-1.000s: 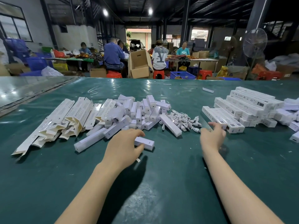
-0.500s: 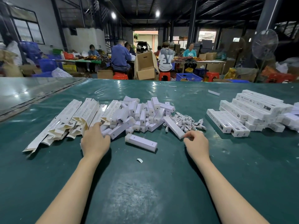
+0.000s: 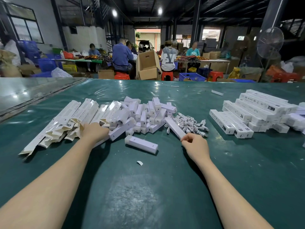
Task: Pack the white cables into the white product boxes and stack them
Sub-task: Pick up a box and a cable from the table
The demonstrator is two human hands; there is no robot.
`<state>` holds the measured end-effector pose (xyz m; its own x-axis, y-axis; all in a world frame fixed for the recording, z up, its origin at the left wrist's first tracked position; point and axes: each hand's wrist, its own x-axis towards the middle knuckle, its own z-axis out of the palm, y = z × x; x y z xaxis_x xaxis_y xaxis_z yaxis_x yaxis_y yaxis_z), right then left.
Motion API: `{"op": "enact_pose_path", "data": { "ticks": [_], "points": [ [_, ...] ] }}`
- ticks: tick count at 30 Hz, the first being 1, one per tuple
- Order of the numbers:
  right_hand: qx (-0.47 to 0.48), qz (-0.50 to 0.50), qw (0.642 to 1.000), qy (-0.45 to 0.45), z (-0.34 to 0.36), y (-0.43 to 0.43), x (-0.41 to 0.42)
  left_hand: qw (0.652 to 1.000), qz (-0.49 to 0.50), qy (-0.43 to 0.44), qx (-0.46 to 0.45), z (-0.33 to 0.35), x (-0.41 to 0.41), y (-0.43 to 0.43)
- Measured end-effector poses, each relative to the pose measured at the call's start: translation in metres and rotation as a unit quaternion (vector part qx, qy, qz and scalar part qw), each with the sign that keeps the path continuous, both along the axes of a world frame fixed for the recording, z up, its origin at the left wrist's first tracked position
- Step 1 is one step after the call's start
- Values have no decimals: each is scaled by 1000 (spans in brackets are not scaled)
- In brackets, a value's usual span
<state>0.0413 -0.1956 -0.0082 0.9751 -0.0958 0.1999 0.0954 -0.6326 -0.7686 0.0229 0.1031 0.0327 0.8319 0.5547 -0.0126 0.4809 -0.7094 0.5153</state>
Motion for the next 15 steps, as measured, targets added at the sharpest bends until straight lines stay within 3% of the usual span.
{"op": "enact_pose_path", "data": {
  "ticks": [7,11,15],
  "points": [
    [-11,8,1000,1,0,0,2,980,29,-88,-177,2,6,5],
    [-7,8,1000,0,0,1,2,925,58,-183,-329,8,8,9],
    [29,5,1000,-12,1,1,1,886,128,-333,-295,11,4,0]
  ]
}}
